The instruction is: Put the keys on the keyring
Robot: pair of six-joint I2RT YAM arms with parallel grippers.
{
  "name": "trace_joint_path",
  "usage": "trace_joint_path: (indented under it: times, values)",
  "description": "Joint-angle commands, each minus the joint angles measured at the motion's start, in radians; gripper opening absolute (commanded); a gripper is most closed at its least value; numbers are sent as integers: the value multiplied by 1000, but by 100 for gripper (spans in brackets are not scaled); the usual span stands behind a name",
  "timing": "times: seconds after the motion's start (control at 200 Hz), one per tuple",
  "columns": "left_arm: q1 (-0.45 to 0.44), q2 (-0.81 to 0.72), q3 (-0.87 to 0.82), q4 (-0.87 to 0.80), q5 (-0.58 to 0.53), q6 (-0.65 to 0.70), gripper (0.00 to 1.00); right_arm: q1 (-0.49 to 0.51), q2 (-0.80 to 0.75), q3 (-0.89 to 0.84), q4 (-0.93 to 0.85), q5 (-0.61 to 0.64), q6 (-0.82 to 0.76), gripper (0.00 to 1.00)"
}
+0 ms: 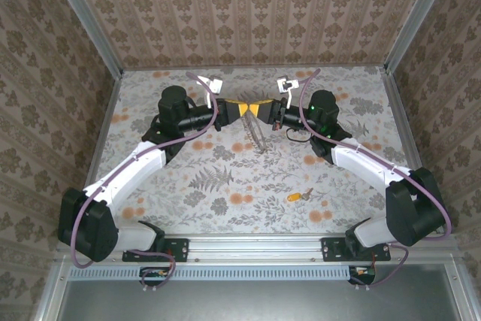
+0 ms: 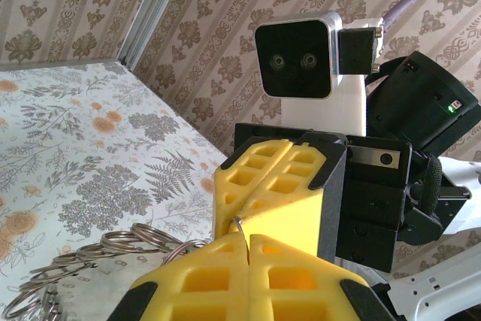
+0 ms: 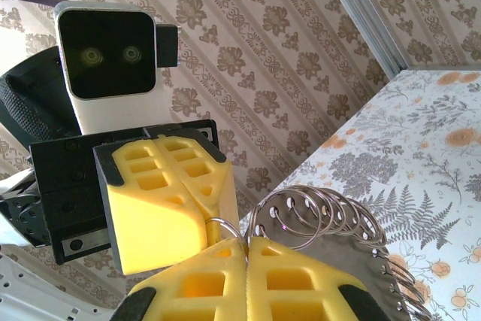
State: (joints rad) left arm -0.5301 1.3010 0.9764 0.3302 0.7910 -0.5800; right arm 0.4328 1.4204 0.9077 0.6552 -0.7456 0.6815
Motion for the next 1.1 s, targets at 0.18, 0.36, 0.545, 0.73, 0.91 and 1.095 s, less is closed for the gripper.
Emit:
trace_joint_path:
  times: [0.18, 0.36, 0.545, 0.73, 0.91, 1.095]
  values:
    - [-28, -40, -19, 65, 74, 39, 0, -3, -3, 9, 3, 0, 3, 0]
    - [-28, -41, -19, 42, 80, 62, 0, -3, 4, 14, 1, 3, 9, 0]
    - [-22, -42, 14, -56, 76, 135, 0, -29, -10, 6, -20, 20, 25, 34]
    - [-2, -12, 87, -181, 136, 215, 0, -115, -111, -43, -112, 61, 30, 55]
    - [12, 43, 225, -417, 224, 360, 0, -158, -182, -61, -223, 63, -7, 57]
    - [15, 113, 374, -675, 269, 531, 0, -157, -195, -51, -250, -7, -27, 57]
